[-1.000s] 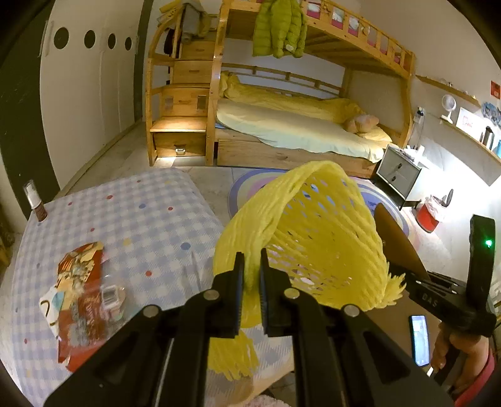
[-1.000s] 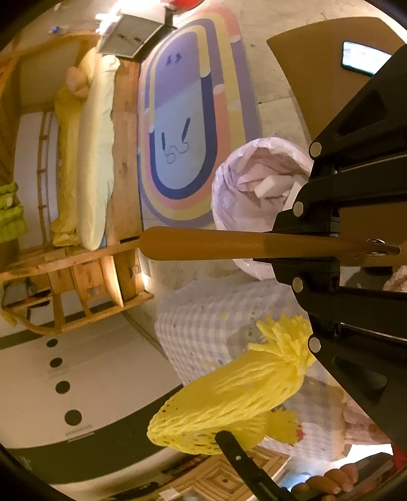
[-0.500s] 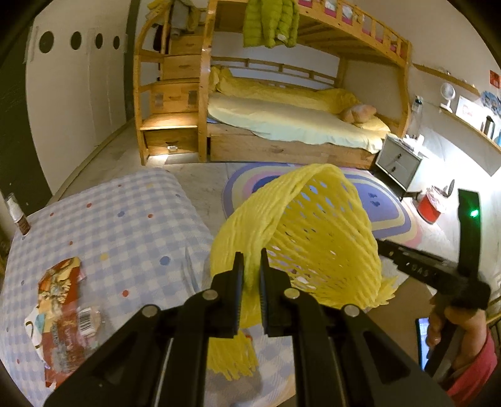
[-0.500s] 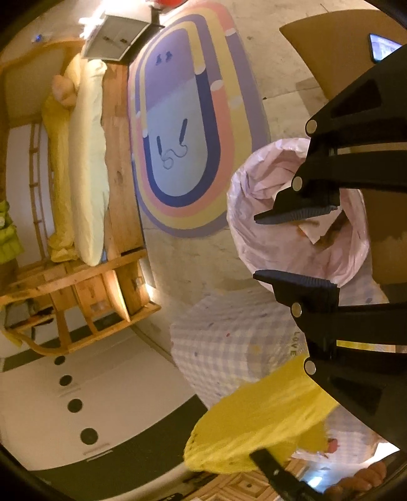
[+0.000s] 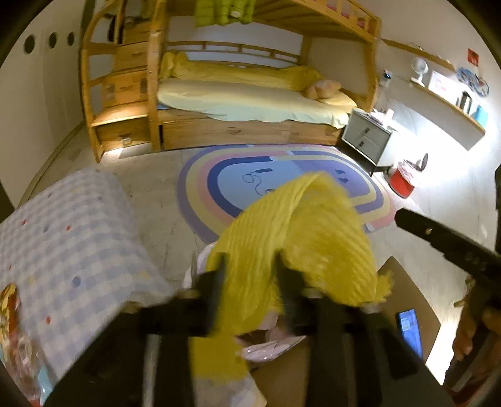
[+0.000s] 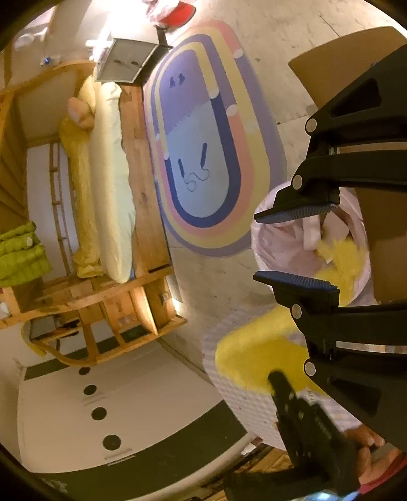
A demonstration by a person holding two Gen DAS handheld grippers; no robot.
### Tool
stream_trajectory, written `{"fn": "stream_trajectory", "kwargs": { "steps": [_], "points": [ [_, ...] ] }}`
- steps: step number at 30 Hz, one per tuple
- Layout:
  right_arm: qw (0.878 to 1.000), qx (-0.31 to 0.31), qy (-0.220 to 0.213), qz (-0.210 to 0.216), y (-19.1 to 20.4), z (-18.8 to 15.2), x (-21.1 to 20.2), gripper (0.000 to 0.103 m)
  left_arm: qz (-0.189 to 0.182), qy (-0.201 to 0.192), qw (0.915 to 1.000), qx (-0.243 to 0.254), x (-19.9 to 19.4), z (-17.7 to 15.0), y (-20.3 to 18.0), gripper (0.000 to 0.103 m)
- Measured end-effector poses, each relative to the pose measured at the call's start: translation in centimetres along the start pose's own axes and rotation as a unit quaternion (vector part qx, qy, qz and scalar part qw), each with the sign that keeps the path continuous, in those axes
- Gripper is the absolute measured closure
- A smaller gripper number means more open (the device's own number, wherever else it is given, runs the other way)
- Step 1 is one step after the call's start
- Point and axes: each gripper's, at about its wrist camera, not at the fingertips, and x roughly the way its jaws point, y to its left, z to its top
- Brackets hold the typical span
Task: Collect trash
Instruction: 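Open the left gripper to drop the yellow mesh net into the bag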
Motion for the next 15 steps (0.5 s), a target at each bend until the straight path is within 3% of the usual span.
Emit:
{"fn": "stream_trajectory", "kwargs": {
  "steps": [1,6,15],
  "points": [
    [1.000,-0.001,-0.002,-0.001,0.0,0.0,-0.2,0.065,0.002,-0.002,1.0000,0.006,0.2,0.0,-0.2,0.049],
    [1.000,-0.002,-0.002,0.002,0.3,-0.1,-0.4,0.063,0.017,-0.003,0.9997,0.017,0.1,-0.6,0.1,0.045],
    [0.998,-0.036,0.011,0.046,5.2,-1.6,-0.5,0.063,0.073,-0.042,0.9963,-0.018,-6.8,-2.9,4.7,0.041]
  ]
}}
